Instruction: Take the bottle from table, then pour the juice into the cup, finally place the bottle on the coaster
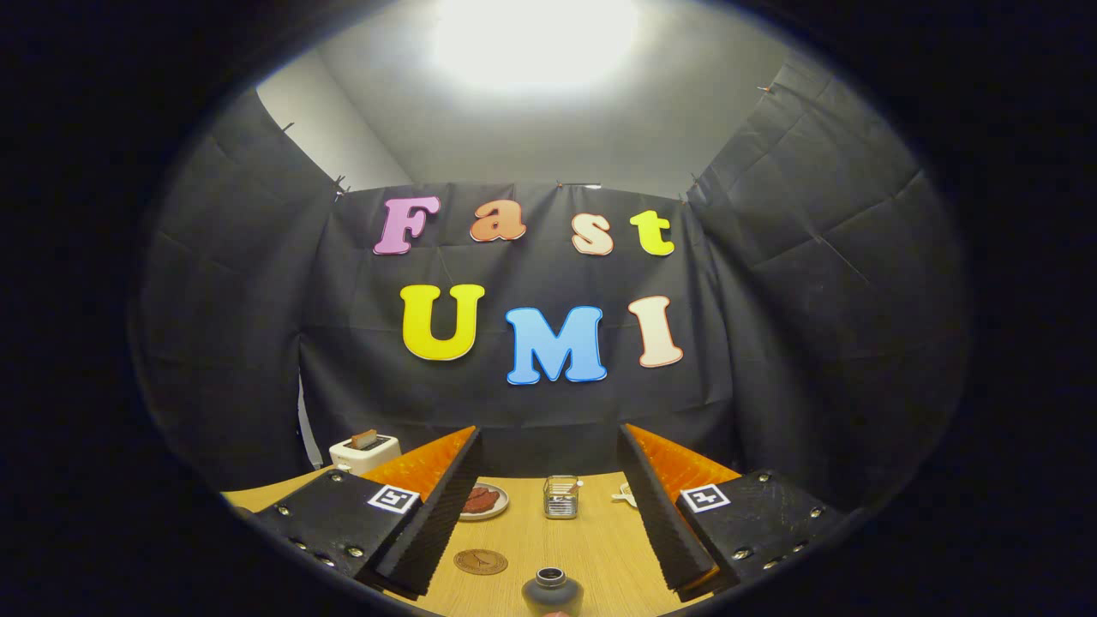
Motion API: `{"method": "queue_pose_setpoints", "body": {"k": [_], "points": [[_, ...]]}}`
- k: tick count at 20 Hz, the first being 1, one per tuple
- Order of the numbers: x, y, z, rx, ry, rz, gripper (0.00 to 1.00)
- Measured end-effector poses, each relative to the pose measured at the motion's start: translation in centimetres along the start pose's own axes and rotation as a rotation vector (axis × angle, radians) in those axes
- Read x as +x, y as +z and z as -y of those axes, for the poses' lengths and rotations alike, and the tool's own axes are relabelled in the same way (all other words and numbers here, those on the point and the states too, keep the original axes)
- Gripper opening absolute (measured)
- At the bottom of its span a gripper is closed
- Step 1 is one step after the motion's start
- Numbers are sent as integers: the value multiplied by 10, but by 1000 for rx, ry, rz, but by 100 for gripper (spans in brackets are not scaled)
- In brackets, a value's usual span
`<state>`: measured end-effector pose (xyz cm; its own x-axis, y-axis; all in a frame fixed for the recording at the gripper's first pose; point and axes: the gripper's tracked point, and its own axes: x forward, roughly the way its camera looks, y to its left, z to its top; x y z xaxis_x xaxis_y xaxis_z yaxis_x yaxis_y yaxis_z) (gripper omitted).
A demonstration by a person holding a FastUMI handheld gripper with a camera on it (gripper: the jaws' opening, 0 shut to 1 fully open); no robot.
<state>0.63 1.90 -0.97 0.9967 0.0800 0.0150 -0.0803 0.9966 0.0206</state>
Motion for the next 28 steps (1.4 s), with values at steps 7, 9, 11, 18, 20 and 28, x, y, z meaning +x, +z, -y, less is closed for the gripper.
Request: {"method": "queue_pose_setpoints", "body": {"k": [7, 9, 11, 18, 20, 28], "points": [[-2, -48, 2, 35, 27, -68, 95], [-4, -70, 2, 44, 38, -105, 95], [-5, -90, 1, 50, 55, -143, 95], [-7, -148, -1, 27, 108, -245, 96], [-8, -165, -1, 25, 115, -278, 96], [-11, -226, 0, 6, 140, -384, 96]]}}
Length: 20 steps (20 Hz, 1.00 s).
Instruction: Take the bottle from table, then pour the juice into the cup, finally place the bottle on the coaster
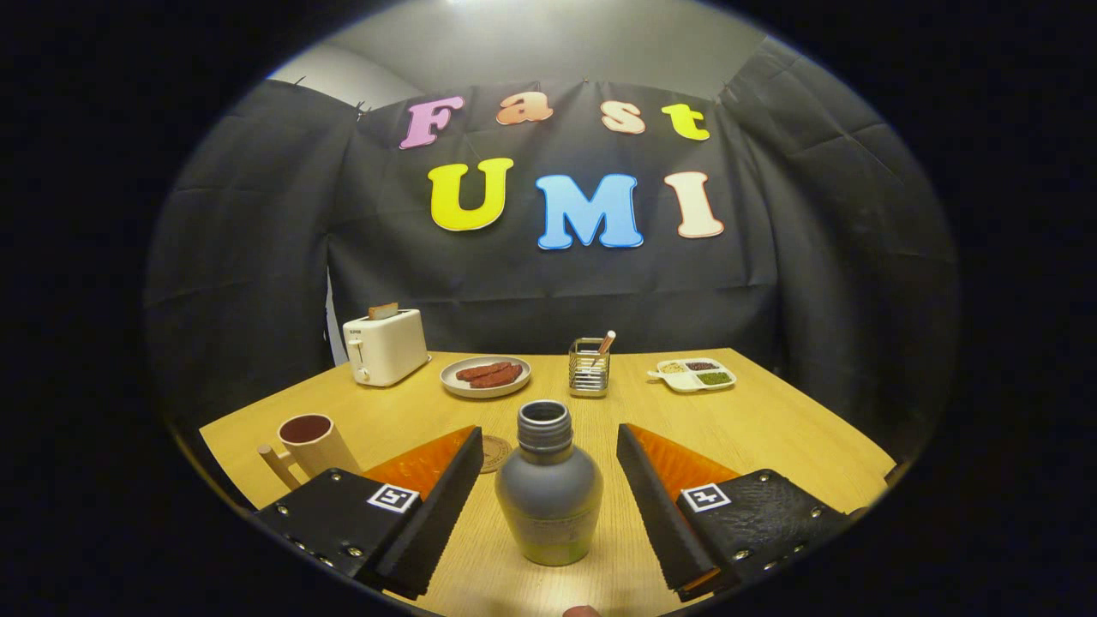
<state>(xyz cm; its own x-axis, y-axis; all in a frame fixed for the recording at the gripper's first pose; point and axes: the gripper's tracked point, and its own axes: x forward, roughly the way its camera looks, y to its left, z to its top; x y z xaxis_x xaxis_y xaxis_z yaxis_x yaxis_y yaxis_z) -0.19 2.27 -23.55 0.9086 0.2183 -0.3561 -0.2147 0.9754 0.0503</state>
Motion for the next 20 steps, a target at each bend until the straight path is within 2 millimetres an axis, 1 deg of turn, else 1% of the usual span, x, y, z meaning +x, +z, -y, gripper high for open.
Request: {"method": "queue_pose_setpoints", "body": {"k": [3, 5, 13, 15, 18, 19, 20], "points": [[5, -23, 2, -15, 3, -50, 96], [7, -34, 4, -24, 7, -77, 96], [11, -73, -5, -62, 40, -168, 96], [11, -80, -6, -64, 45, -185, 96], [11, -82, -5, -51, 42, -190, 95], [13, -80, -3, -47, 37, -192, 92], [13, -80, -3, -44, 38, -199, 87]]}}
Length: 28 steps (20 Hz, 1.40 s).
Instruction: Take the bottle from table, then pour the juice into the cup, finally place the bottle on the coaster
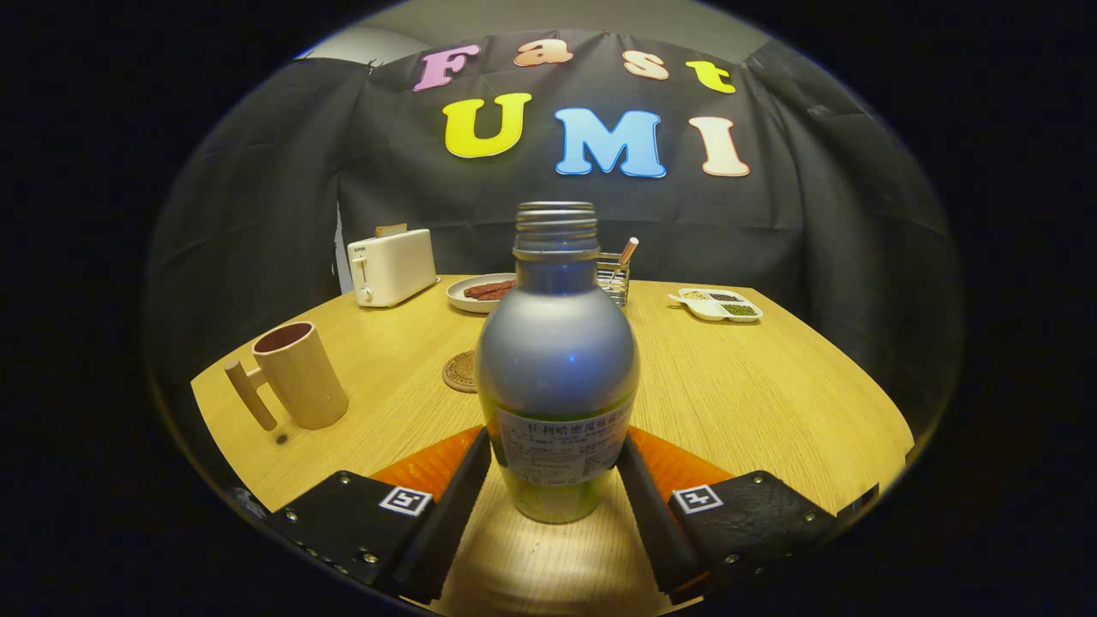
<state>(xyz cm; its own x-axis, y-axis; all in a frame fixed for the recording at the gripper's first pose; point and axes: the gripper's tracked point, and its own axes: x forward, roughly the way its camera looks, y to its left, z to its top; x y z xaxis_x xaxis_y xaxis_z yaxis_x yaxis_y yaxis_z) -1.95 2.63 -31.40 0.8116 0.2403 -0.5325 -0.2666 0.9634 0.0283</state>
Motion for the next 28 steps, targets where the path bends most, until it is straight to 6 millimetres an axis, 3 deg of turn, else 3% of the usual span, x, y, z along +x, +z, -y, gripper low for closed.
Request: {"method": "queue_pose_setpoints", "body": {"k": [1, 5, 11, 19, 22, 28], "points": [[3, -1, -2, -10, 6, -7, 80], [6, 4, -3, -62, -1, -38, 75], [9, 24, -15, -217, 21, -53, 75], [14, 64, -54, -512, 56, -22, 75], [14, 67, -70, -605, 73, -21, 75], [20, 68, -82, -766, 44, -53, 75]]}}
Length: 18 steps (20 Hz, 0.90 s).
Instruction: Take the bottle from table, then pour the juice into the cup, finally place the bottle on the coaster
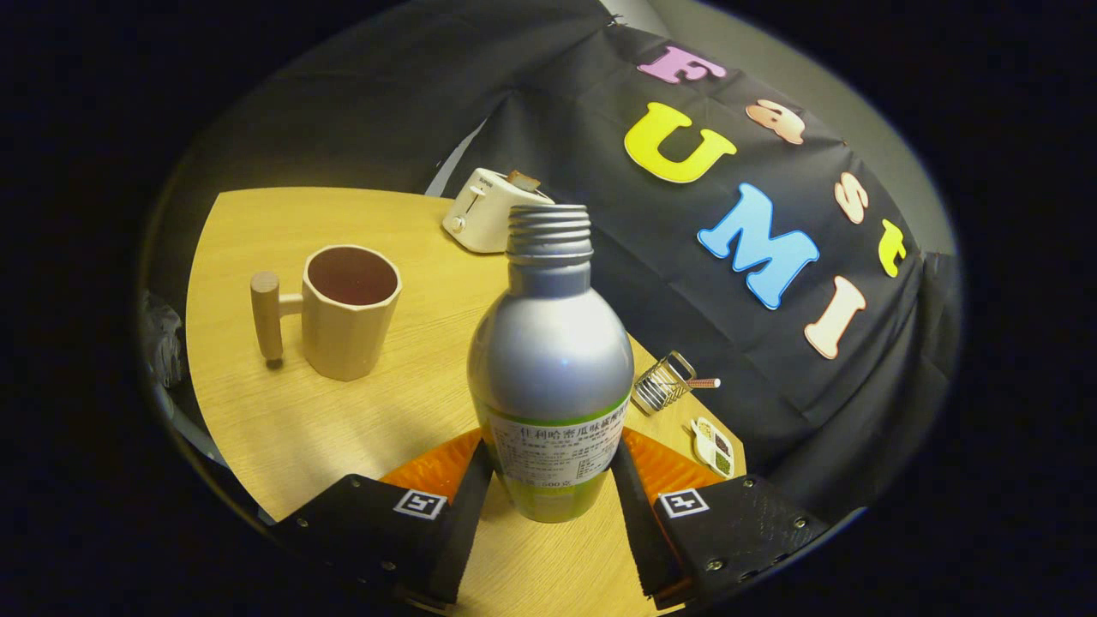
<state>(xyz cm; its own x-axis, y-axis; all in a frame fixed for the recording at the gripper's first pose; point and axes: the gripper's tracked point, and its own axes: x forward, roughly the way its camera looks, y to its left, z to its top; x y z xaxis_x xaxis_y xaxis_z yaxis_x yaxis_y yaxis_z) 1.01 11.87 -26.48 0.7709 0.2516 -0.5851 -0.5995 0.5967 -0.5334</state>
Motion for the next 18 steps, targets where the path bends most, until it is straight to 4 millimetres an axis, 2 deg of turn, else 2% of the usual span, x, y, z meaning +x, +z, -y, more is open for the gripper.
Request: {"method": "queue_pose_setpoints", "body": {"k": [11, 18], "points": [[7, 8, -12, -213, 0, -107, 75], [13, 12, -28, -351, 15, -153, 75]]}}
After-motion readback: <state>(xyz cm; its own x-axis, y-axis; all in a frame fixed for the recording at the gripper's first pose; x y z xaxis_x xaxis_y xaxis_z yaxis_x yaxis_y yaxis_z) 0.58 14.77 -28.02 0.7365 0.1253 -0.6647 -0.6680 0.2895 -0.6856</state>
